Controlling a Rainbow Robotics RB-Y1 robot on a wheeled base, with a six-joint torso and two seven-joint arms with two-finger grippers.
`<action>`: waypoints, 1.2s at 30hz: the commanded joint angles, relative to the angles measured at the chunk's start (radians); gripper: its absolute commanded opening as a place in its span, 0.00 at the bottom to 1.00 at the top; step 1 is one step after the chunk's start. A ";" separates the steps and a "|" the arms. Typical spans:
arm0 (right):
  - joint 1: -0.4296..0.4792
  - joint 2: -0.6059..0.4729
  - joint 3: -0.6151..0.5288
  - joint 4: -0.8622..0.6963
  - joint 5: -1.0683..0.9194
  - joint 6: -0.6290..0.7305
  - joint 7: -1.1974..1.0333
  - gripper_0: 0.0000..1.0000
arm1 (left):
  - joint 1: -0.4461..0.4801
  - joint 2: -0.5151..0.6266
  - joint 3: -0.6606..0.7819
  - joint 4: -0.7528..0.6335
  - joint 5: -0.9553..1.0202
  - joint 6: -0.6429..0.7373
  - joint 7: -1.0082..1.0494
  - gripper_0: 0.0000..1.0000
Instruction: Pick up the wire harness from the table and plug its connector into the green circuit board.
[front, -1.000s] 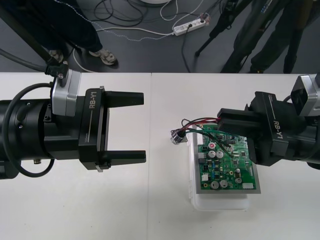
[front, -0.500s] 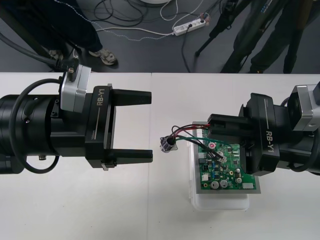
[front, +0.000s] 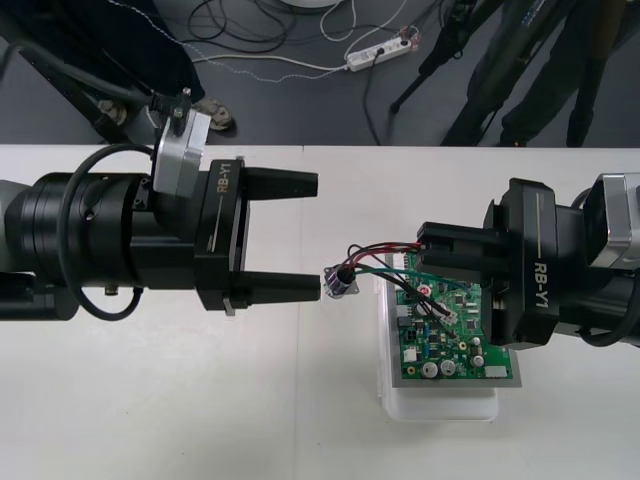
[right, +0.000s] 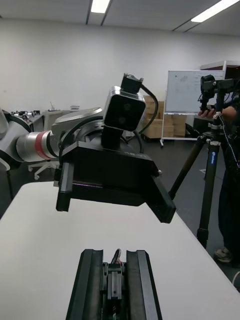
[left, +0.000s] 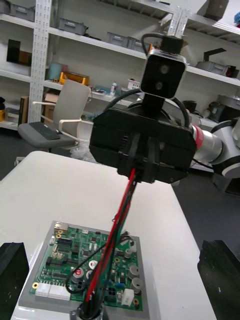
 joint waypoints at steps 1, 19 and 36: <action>0.013 0.026 -0.031 -0.042 0.017 -0.003 0.065 0.00 | -0.077 -0.069 -0.009 0.054 -0.003 -0.087 0.009 1.00; 0.015 0.053 -0.002 -0.003 0.016 -0.085 0.020 0.00 | -0.155 -0.145 -0.049 0.097 -0.074 -0.138 -0.074 1.00; 0.013 0.060 0.015 -0.003 0.010 -0.085 -0.050 0.00 | -0.163 -0.165 -0.121 0.095 -0.049 -0.138 -0.189 1.00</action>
